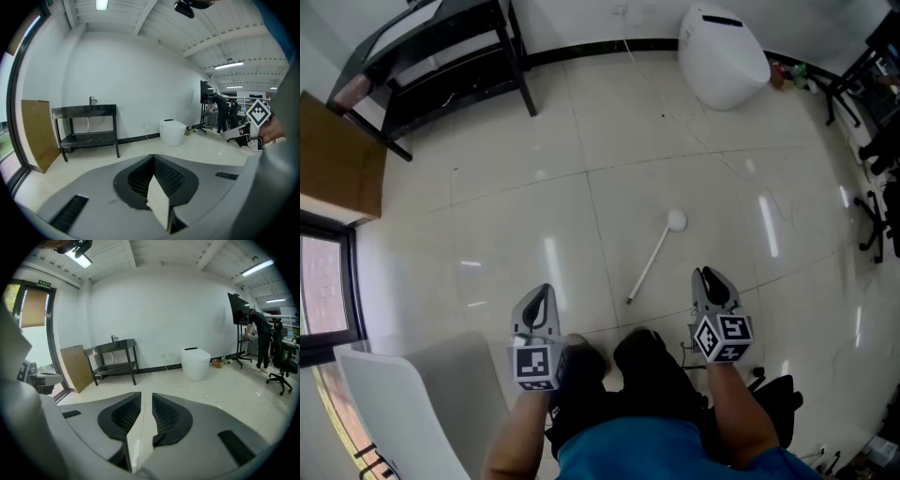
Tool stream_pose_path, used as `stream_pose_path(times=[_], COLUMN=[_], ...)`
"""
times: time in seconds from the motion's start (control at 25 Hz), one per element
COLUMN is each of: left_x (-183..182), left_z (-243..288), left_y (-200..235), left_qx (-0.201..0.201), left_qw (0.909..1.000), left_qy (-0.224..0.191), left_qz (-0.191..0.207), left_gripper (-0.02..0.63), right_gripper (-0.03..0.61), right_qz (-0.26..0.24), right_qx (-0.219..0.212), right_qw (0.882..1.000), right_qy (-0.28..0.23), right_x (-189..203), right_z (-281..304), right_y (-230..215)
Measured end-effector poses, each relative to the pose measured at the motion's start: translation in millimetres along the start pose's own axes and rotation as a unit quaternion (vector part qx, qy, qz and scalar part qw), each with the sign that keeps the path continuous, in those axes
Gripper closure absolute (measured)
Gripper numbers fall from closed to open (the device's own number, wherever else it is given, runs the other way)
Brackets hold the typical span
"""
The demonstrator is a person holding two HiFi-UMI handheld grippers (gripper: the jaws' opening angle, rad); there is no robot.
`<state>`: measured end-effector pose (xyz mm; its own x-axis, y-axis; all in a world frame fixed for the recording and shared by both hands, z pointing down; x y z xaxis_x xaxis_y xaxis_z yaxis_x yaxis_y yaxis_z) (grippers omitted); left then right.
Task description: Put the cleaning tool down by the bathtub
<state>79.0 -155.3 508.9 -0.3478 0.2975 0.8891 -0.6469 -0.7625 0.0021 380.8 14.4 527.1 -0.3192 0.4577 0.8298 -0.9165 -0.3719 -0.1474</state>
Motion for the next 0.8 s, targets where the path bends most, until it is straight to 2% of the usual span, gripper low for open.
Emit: stream_pose_path(times=[0.36,0.68,0.8], left_x=[103,229,266], left_z=[83,152,178], left_y=[5,32,37], left_qx=[0.016,0.000,-0.002], left_qw=[0.9994,0.9995,0.9994], left_qy=[-0.024,-0.024,-0.028], left_qz=[0.020,0.022,0.022], left_gripper=[0.617,0.617,0.617], right_gripper=[0.477,0.477,0.477], right_qz=[-0.013,-0.027,-0.022], right_qx=[-0.005,0.006,0.007], right_qw=[1.000,0.999,0.998], right_qy=[0.009,0.047,0.052], right_x=[111,247,285], right_z=[109,206,237], right_y=[-3,-26,-28])
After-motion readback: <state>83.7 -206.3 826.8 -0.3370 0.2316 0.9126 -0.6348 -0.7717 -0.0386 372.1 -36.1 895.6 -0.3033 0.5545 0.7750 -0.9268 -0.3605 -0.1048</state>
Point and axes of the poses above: the fingertips, and each gripper's own axes: z forward along the fingers, y to its left, x out of its underside, the point moved 5 cm from there along -z, backward along the fingers, and after that the axes turned 3 degrees about y, right-handed, at the moved point
